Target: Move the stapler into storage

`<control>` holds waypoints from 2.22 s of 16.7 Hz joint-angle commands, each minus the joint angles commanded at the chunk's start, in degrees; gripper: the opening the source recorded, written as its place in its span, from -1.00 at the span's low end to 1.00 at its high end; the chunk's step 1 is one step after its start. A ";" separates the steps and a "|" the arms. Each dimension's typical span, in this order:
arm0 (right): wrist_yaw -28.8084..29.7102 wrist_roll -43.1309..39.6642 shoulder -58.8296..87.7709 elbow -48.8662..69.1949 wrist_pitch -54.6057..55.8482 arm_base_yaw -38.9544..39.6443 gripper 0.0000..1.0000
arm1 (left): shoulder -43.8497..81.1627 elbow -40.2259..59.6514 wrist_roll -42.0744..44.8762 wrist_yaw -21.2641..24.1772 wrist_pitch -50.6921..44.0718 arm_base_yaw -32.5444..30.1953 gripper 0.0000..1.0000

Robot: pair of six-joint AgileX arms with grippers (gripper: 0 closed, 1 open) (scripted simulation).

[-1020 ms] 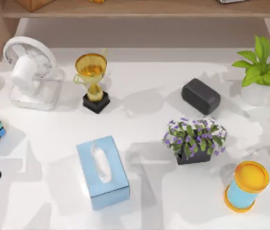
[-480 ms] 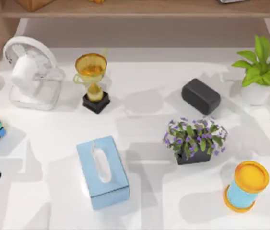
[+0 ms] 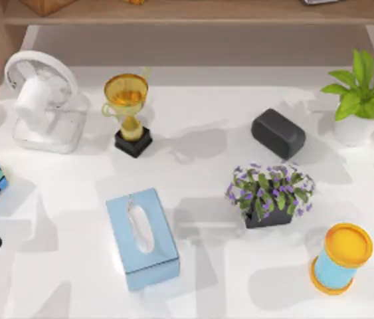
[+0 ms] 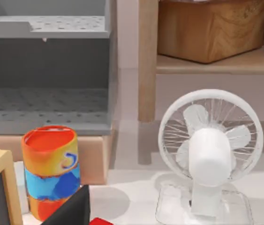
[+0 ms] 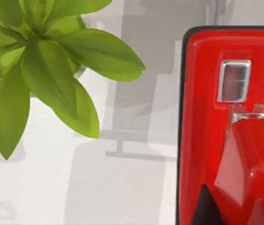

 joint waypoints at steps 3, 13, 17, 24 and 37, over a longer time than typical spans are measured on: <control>0.09 0.50 2.42 5.82 -2.65 -2.12 -1.00 | 0.00 0.00 0.00 0.00 0.00 0.00 1.00; -0.31 -0.08 13.71 24.32 -12.36 -7.60 -1.00 | 0.00 0.00 0.00 0.00 0.00 0.00 1.00; -0.48 -1.28 19.95 31.27 -16.07 -9.80 -1.00 | 0.00 0.00 0.00 0.00 0.00 0.00 1.00; -1.07 -3.84 32.29 45.60 -20.80 -12.60 -1.00 | 0.00 0.00 0.00 0.00 0.00 0.00 1.00; -1.41 -10.71 50.19 56.17 -25.86 -17.71 -1.00 | 0.00 0.00 0.00 0.00 0.00 0.00 1.00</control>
